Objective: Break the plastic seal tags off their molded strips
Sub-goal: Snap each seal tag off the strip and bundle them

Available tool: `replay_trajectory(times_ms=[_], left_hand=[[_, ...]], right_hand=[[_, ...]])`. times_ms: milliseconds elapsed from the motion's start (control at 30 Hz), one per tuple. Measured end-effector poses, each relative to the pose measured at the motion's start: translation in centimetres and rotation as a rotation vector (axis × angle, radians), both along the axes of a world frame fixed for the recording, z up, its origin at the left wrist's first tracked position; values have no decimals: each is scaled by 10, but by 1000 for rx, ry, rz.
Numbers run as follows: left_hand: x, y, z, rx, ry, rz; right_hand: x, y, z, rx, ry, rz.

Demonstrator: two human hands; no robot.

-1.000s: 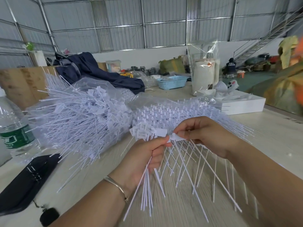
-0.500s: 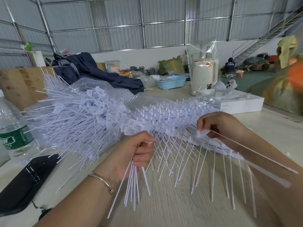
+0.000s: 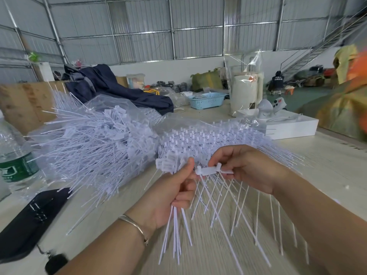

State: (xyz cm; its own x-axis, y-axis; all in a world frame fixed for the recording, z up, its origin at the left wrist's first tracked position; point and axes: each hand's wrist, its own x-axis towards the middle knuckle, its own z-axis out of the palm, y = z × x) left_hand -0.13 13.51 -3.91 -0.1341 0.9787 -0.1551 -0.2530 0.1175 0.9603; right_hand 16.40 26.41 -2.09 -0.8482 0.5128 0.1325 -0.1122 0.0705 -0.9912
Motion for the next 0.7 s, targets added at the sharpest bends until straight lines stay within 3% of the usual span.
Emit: replay_trajectory(times_ms=[200, 500, 700], left_hand=[[1, 0, 2, 37, 46, 66], [-2, 0, 4, 17, -155, 92], [-4, -1, 3, 56, -193, -37]], right_hand=[[1, -1, 0, 52, -14, -53], [2, -4, 1, 146, -121, -114], [2, -6, 3, 132, -71, -70]])
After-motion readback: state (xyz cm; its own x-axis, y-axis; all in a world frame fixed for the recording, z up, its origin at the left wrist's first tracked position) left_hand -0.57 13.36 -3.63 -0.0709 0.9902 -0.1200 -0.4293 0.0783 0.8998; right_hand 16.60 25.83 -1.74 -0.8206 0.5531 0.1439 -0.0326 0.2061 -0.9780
